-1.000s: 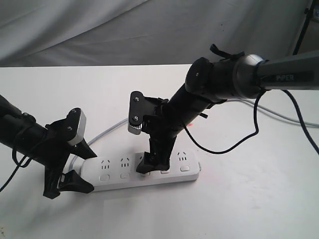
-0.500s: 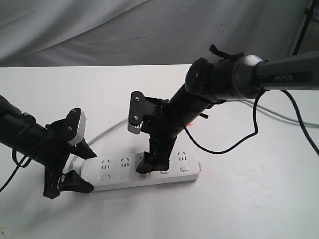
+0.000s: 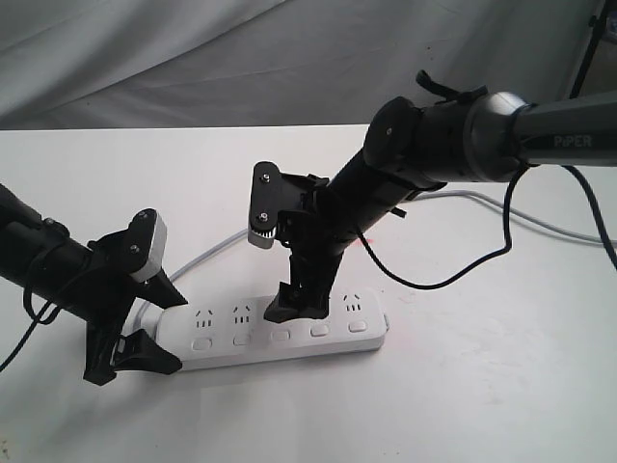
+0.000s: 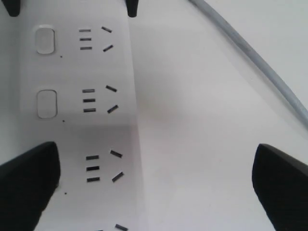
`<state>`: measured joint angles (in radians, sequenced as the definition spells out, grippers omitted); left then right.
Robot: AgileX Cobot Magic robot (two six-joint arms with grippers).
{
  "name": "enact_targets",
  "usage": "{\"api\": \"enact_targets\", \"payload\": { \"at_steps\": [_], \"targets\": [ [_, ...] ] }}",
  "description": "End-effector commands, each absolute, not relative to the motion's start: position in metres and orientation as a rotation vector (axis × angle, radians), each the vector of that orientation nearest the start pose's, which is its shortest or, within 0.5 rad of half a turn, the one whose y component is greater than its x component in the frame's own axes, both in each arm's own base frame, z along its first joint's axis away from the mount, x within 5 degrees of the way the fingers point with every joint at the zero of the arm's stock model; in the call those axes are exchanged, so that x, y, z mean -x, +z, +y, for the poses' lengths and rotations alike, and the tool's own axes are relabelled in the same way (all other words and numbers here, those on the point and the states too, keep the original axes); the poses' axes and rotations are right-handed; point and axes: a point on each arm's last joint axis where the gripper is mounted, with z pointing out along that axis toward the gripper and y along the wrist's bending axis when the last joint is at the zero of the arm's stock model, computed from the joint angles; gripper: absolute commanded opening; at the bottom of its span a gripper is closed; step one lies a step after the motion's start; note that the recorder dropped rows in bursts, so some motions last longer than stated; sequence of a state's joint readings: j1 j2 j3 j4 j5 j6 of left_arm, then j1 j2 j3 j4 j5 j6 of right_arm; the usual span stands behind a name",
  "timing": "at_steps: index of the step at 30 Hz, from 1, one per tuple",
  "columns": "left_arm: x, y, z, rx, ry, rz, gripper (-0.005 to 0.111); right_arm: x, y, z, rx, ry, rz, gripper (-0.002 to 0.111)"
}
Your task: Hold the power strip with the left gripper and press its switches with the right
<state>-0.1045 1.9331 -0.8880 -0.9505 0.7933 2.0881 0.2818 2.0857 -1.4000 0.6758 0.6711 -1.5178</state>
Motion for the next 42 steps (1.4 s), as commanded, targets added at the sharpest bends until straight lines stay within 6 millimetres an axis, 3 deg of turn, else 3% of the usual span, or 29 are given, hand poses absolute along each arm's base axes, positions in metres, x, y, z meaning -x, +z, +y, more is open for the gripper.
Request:
{"api": "enact_targets", "payload": {
  "at_steps": [1,5,13,20,25,33,42],
  "targets": [
    [-0.300,0.106,-0.083,-1.754,-0.589,1.996,0.000,-0.398,0.152,0.151,1.605,0.317,2.050,0.103],
    [-0.300,0.106,-0.083,-1.754,-0.589,1.996,0.000,-0.396,0.151,0.142,1.633,0.350,2.075,0.103],
    [-0.300,0.106,-0.083,-1.754,-0.589,1.996,0.000,-0.401,0.151,0.106,1.565,0.417,2.161,0.103],
    [-0.300,0.106,-0.083,-1.754,-0.589,1.996,0.000,-0.400,0.151,0.109,1.576,0.454,2.127,0.103],
    [-0.300,0.106,-0.083,-1.754,-0.589,1.996,0.000,-0.401,0.131,0.108,1.609,0.456,2.160,0.103],
    [-0.300,0.106,-0.083,-1.754,-0.589,1.996,0.000,-0.401,0.130,0.107,1.636,0.436,2.161,0.103],
    [-0.300,0.106,-0.083,-1.754,-0.589,1.996,0.000,-0.402,0.114,0.103,1.694,0.396,2.183,0.103]
  ]
}}
